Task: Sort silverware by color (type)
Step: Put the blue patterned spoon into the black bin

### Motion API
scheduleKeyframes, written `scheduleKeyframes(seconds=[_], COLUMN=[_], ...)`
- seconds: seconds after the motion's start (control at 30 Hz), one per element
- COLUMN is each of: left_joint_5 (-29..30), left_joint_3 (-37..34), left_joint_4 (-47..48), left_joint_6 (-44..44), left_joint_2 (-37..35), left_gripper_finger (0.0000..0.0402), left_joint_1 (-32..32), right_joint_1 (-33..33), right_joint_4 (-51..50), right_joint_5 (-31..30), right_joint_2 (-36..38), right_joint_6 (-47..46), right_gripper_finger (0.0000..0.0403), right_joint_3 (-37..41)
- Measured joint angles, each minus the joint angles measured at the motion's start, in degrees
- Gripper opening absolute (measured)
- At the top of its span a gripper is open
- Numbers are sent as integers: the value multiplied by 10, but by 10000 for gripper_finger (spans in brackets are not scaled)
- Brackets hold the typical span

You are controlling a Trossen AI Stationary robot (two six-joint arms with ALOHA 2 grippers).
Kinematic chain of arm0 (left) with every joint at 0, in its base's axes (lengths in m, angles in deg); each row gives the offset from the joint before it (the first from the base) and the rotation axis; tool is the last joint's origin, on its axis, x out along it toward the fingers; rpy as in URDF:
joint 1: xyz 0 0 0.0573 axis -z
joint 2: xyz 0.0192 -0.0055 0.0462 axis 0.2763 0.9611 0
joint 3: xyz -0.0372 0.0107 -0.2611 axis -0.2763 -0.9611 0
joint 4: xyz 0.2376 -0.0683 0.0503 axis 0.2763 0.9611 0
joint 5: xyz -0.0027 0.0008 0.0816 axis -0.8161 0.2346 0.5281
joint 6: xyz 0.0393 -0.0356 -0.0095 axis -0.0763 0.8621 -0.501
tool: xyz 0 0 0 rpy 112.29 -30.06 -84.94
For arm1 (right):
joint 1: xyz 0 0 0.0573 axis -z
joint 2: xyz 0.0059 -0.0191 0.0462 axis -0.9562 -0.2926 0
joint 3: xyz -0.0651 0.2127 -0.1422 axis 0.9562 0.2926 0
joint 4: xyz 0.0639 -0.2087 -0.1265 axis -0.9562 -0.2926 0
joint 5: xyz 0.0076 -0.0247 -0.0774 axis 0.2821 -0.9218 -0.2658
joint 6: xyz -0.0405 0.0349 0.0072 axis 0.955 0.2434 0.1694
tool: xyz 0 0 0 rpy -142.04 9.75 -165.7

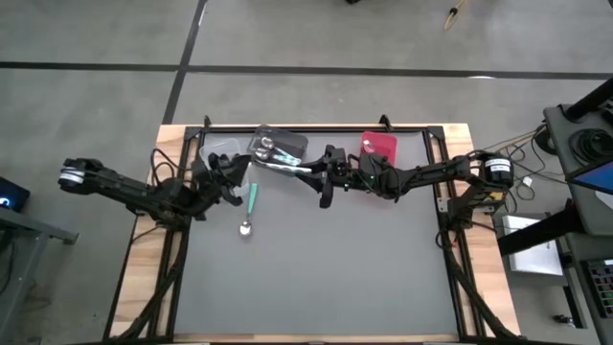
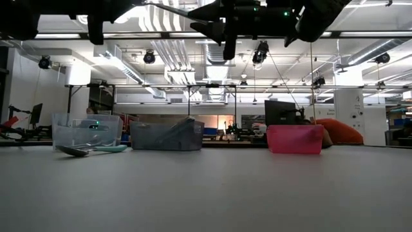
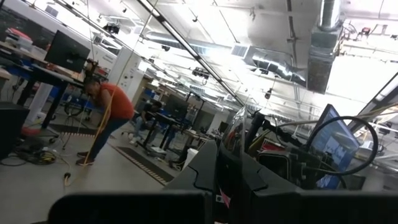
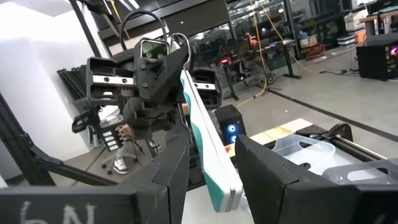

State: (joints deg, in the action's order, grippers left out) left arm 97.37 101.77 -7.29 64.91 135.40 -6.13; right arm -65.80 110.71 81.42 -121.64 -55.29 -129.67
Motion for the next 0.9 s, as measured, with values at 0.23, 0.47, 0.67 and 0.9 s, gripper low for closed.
scheduleKeyframes(seconds=[0.23,0.47,0.67,0.9], left_joint_5=[2,10,10,12], left_joint_3=[0,0,0,0], left_joint_4=[-6,-8,-8,-7], left_joint_6=[0,0,0,0], left_joint_2=[12,14,14,14], left_gripper_finger=[0,0,0,1], left_joint_1=[0,0,0,-1], right_joint_1=[0,0,0,-1], right_joint_4=[2,5,5,8], right_joint_5=[0,0,1,7], right_joint_2=[0,0,0,1], right_joint_6=[9,20,20,24], right_gripper_finger=[118,100,62,28], right_joint_3=[0,0,0,0])
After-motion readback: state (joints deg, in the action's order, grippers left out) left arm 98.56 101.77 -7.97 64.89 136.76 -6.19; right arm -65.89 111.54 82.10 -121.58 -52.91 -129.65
